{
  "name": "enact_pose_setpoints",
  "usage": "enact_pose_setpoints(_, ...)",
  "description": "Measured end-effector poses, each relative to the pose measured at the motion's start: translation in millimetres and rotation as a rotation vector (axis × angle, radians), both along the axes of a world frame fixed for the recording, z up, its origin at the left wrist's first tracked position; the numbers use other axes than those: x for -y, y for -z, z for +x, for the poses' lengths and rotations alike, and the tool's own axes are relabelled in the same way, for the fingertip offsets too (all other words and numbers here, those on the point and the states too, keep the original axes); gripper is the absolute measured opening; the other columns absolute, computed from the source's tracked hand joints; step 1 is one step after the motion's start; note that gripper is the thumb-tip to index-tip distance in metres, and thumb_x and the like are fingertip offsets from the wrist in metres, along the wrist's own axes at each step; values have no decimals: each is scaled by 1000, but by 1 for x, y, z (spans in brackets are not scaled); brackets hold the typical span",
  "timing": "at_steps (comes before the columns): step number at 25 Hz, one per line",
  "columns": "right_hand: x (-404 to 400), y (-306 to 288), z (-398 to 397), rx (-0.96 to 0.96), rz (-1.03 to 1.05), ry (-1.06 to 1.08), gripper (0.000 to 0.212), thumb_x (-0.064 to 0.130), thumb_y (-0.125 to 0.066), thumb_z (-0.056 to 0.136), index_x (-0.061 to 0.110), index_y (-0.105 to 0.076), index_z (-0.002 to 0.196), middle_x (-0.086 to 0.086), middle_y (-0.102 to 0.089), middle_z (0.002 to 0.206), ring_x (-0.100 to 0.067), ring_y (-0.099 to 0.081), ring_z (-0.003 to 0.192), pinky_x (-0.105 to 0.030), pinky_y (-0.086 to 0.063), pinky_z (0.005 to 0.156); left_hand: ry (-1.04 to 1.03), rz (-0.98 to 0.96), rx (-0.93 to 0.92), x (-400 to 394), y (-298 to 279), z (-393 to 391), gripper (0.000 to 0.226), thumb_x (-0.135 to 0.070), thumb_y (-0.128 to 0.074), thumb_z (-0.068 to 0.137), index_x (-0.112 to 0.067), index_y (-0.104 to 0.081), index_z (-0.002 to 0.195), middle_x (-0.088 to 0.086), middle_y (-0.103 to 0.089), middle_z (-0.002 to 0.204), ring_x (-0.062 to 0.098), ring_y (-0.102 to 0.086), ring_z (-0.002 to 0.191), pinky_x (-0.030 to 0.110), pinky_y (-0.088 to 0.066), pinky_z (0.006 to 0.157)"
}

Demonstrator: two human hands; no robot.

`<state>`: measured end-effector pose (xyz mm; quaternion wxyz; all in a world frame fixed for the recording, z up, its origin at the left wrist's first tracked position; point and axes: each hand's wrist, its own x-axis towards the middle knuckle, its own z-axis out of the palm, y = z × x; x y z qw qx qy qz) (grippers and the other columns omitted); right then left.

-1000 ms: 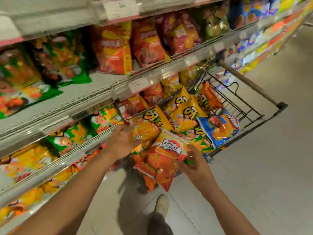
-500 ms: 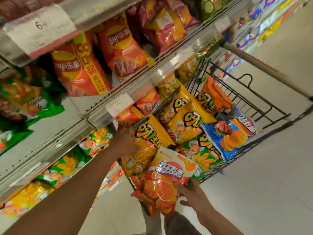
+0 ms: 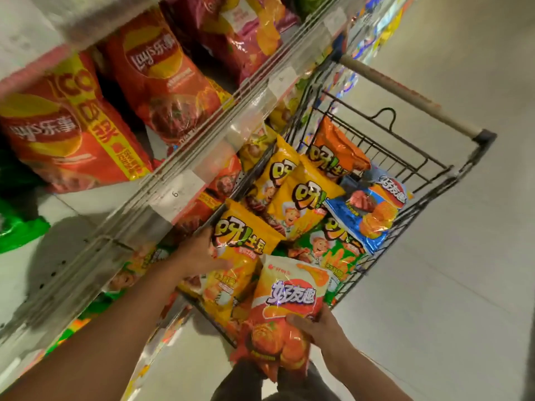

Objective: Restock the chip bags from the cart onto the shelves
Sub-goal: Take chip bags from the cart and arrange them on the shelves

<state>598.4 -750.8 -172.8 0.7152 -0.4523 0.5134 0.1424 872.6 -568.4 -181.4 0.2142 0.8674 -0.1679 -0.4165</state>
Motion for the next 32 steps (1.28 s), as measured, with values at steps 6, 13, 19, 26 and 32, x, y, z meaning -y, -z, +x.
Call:
enact_pose_setpoints(6, -5, -20, 2, 75, -130, 59, 88, 22, -99, 55, 21, -58, 133, -9, -75, 119, -38, -72, 107, -59, -56, 96, -131, -180, 87, -11, -12, -13, 96, -54, -88, 64, -26, -43, 144, -3, -56, 140, 23, -55, 126, 41, -48, 102)
enact_pose_setpoints(13, 49, -57, 25, 221, -296, 39, 91, 40, -96, 49, 26, -58, 130, -2, -78, 113, -30, -76, 98, -56, -60, 89, -258, -334, 184, -15, -56, -48, 78, -64, -83, 62, -49, -43, 126, -47, -42, 103, -17, -46, 91, 16, -40, 73)
enact_pose_setpoints(19, 121, -64, 42, 345, -305, -90, 91, 40, -93, 53, 32, -55, 136, -3, -74, 122, -33, -72, 107, -58, -57, 95, -502, -314, 260, 11, -83, -90, 72, -66, -82, 64, -55, -44, 124, -40, -51, 104, -11, -51, 92, 24, -53, 74)
enact_pose_setpoints(26, 164, -56, 61, 429, -243, -321, 70, 27, -89, 63, 31, -60, 127, -3, -75, 121, -30, -73, 104, -56, -59, 92, -872, -395, 284, 22, -103, -170, 64, -52, -87, 70, -62, -48, 120, -22, -66, 122, 10, -64, 111, 46, -58, 89)
enact_pose_setpoints(32, 133, -55, 65, 482, -231, -518, 68, 19, -86, 75, 24, -56, 137, -8, -71, 124, -33, -71, 105, -55, -57, 93, -1122, -376, 309, -20, -117, -237, 73, -50, -86, 70, -50, -47, 132, -17, -64, 125, 9, -69, 98, 30, -63, 61)
